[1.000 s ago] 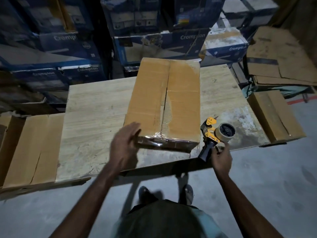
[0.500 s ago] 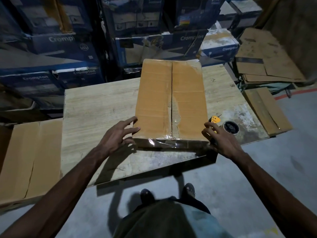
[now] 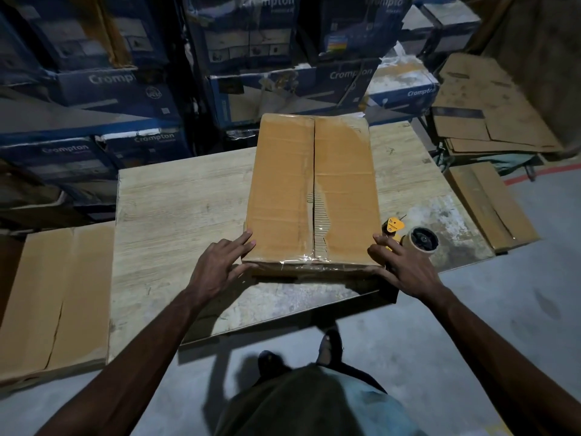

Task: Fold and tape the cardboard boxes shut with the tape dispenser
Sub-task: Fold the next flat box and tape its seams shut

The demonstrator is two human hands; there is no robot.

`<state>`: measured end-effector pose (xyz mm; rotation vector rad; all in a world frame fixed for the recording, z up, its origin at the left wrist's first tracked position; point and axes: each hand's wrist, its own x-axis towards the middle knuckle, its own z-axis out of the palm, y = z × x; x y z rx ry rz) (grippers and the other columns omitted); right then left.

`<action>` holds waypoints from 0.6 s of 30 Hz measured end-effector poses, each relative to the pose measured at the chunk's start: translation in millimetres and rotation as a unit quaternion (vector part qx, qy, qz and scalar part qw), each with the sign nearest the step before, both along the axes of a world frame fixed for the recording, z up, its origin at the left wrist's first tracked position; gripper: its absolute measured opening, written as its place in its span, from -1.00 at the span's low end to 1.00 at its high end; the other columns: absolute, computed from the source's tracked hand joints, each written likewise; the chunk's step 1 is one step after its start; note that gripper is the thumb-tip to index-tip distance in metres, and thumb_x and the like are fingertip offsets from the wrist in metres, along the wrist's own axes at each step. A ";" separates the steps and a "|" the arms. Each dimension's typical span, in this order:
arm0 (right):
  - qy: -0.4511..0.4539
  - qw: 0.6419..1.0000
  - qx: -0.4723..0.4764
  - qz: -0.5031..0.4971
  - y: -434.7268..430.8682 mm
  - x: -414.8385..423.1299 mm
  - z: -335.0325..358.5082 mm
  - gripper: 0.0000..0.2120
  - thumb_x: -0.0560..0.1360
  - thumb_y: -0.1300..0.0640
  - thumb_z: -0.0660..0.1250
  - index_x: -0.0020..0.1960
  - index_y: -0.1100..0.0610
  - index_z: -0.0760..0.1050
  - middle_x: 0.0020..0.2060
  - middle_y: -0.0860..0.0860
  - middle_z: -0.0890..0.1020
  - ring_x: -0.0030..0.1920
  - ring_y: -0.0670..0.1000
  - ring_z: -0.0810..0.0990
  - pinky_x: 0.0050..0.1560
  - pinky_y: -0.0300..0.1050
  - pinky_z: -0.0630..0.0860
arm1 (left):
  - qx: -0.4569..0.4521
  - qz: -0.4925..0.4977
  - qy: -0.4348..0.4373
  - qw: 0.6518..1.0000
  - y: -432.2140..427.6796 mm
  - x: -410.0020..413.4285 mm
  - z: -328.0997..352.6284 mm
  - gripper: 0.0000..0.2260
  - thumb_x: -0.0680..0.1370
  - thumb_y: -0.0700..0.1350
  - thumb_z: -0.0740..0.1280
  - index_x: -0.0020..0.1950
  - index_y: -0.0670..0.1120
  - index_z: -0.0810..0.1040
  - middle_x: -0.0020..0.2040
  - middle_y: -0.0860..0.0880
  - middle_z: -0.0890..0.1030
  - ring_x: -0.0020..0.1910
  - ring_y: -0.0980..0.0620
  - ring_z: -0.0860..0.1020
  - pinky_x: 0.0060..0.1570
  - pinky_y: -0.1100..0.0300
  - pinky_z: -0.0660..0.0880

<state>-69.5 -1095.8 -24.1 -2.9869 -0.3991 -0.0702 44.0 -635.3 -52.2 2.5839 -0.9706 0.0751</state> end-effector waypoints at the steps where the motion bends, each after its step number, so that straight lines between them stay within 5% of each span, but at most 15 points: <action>1: 0.005 1.000 -0.004 0.004 -1.1 0.5 0.0 -0.49 0.62 -0.38 0.08 0.33 -0.03 0.43 0.47 -0.04 0.45 -0.08 0.11 0.68 -0.47 -0.08 0.50 | 0.000 -0.003 -0.005 1.000 0.9 0.5 -0.6 -0.51 0.63 0.21 0.26 0.47 -0.03 0.53 0.58 0.08 0.37 0.06 0.01 0.53 -0.03 0.07 0.46; 6: 0.012 1.000 -0.019 0.007 -3.8 3.8 4.3 -0.43 0.60 -0.43 0.06 0.34 -0.04 0.43 0.44 -0.03 0.48 -0.11 0.09 0.70 -0.45 -0.16 0.44 | 0.025 -0.030 -0.053 0.998 1.7 9.8 7.3 -0.52 0.60 0.20 0.28 0.42 -0.03 0.58 0.51 0.04 0.47 0.04 0.00 0.54 -0.06 0.04 0.50; 12: 0.031 0.999 -0.028 0.008 -6.7 5.7 0.8 -0.45 0.58 -0.43 0.19 0.33 -0.05 0.42 0.46 -0.04 0.46 -0.08 0.12 0.70 -0.44 -0.17 0.42 | 0.090 -0.091 -0.186 0.974 -17.5 14.7 30.2 -0.69 0.41 0.02 0.64 -0.04 -0.16 0.69 0.06 -0.09 0.73 -0.24 -0.08 0.50 -0.33 0.10 0.47; 15: 0.024 0.999 -0.034 0.015 -4.9 8.2 5.8 -0.35 0.55 -0.49 0.16 0.33 0.01 0.45 0.43 0.02 0.47 0.10 0.12 0.65 -0.29 -0.13 0.45 | 0.081 -0.107 -0.198 0.971 -15.8 13.5 29.6 -0.71 0.59 0.07 0.42 0.08 -0.15 0.68 0.18 -0.11 0.70 -0.18 -0.09 0.53 -0.28 0.09 0.50; 18: -0.021 0.999 -0.030 0.039 6.6 -3.1 18.9 -0.23 0.45 -0.57 0.22 0.31 0.04 0.52 0.42 0.02 0.50 0.31 0.14 0.52 0.19 0.18 0.46 | 0.085 -0.122 -0.121 0.981 -18.6 -3.6 22.0 -0.53 0.64 0.26 0.22 0.37 -0.03 0.58 0.41 -0.05 0.58 0.12 -0.11 0.58 -0.08 0.04 0.59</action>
